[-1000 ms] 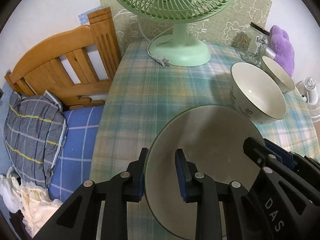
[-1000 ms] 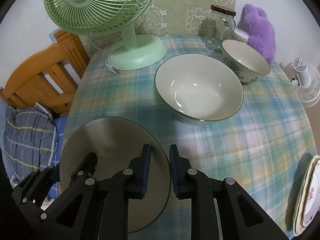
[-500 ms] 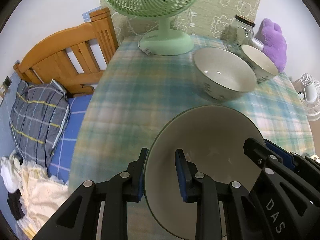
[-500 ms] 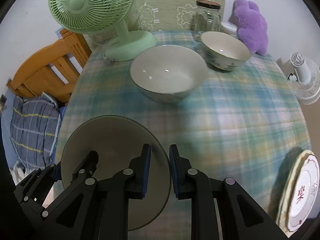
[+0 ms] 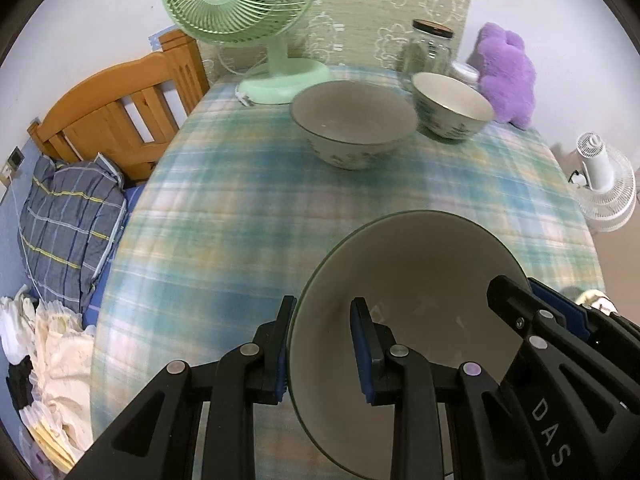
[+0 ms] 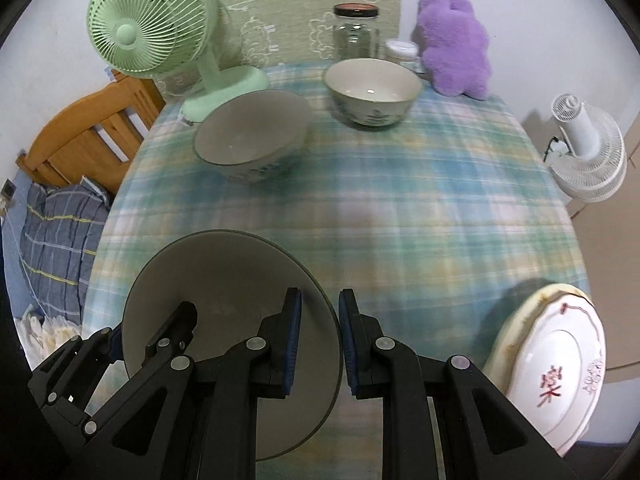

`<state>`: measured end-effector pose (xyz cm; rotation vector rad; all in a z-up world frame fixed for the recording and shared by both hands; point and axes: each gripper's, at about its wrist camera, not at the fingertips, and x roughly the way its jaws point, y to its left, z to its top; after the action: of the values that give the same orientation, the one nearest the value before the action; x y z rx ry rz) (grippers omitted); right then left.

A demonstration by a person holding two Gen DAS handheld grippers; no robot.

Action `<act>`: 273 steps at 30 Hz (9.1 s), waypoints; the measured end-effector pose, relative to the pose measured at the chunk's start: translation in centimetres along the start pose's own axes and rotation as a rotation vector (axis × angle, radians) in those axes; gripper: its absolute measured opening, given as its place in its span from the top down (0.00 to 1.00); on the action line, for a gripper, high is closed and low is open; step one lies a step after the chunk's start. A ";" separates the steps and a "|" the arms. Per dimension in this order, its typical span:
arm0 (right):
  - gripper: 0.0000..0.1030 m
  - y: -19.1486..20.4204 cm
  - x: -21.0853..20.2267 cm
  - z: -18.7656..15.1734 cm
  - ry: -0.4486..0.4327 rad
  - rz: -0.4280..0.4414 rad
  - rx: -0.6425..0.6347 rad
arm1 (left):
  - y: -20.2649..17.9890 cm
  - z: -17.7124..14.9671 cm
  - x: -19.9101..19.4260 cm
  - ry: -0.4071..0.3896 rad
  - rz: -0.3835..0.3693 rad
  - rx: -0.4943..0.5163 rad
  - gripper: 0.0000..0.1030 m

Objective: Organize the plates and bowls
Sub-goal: 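Lift the grey bowl with both grippers toward the plate stack, then lower the grey bowl onto the table and open both grippers, then move both grippers toward the second grey bowl, then grasp the second grey bowl's rim with both grippers and lift, then carry the grey bowl toward the plate stack, lower it, open both grippers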

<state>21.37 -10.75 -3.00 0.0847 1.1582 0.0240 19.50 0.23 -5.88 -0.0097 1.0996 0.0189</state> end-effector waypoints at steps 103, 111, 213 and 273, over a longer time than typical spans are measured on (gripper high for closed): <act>0.30 1.8 5.9 15.7 -0.163 -0.020 0.025 | 1.9 16.5 7.5 -0.153 0.025 0.071 0.20; 0.47 1.9 10.1 16.4 -0.107 -0.023 0.040 | 1.9 16.6 11.1 -0.104 0.003 0.071 0.34; 0.80 -6.0 -5.5 -4.1 -0.043 -0.061 0.069 | -5.3 -3.2 -3.5 -0.014 -0.046 0.084 0.73; 0.28 -5.9 -8.1 -2.0 -0.124 0.011 0.027 | -5.9 -0.5 -7.9 -0.108 -0.092 0.127 0.13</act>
<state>16.11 -17.05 3.18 0.1151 1.0346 0.0124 15.61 -5.76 0.97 0.0546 0.9898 -0.1317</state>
